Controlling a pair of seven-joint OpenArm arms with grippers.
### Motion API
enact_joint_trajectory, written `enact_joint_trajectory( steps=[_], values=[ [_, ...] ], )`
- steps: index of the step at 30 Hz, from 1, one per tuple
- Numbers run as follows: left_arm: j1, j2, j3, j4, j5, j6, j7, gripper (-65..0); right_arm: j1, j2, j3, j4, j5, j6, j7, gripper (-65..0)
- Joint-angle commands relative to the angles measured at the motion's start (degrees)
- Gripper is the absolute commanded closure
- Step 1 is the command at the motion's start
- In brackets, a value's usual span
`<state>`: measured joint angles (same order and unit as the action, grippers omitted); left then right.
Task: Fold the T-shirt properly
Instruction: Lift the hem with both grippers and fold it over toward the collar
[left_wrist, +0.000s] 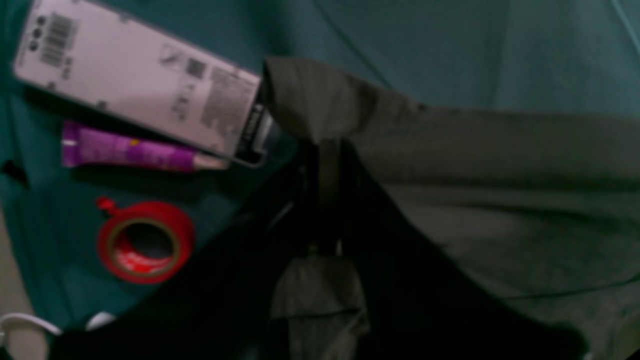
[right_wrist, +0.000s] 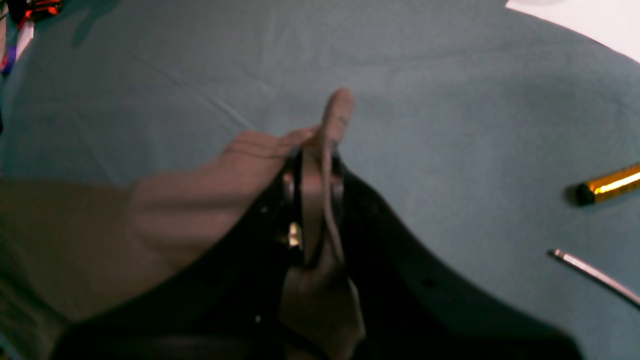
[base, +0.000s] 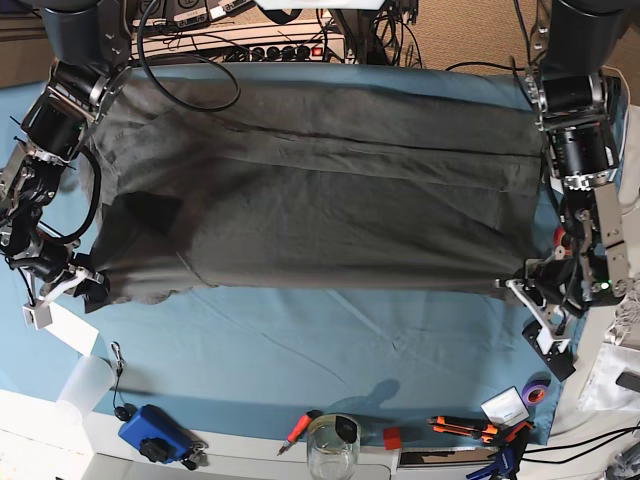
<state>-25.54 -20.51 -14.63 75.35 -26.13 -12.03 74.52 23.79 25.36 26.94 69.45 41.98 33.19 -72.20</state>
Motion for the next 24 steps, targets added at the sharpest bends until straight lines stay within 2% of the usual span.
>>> enact_joint_trajectory(
  steps=[1, 3, 7, 15, 24],
  values=[
    [-0.8, -1.7, -0.2, 1.3, -0.7, -0.1, -0.4, 0.0, 1.3, 1.4, 0.3, 1.1, 1.0, 0.0, 1.0, 0.0],
    [0.3, -2.3, -0.3, 1.8, -2.4, -1.5, 0.0, 0.0, 1.0, 1.2, 0.6, 1.1, 2.0, 0.0, 0.5, 0.0],
    [2.6, -2.5, -0.3, 2.8, -3.7, -1.6, 0.1, 0.0, 0.4, 1.2, 0.5, 1.1, 3.7, 0.1, -1.2, 0.0],
    [6.1, -2.5, -0.3, 8.8, -2.6, -1.6, 0.0, 0.0, -5.0, 1.2, 0.5, 7.2, 3.6, 0.1, -1.4, 0.0],
    [8.5, -2.6, -0.3, 10.0, -2.7, -1.5, 0.5, 0.0, -8.9, 1.1, 0.6, 10.8, 3.7, 0.0, -1.4, 0.0]
  ],
)
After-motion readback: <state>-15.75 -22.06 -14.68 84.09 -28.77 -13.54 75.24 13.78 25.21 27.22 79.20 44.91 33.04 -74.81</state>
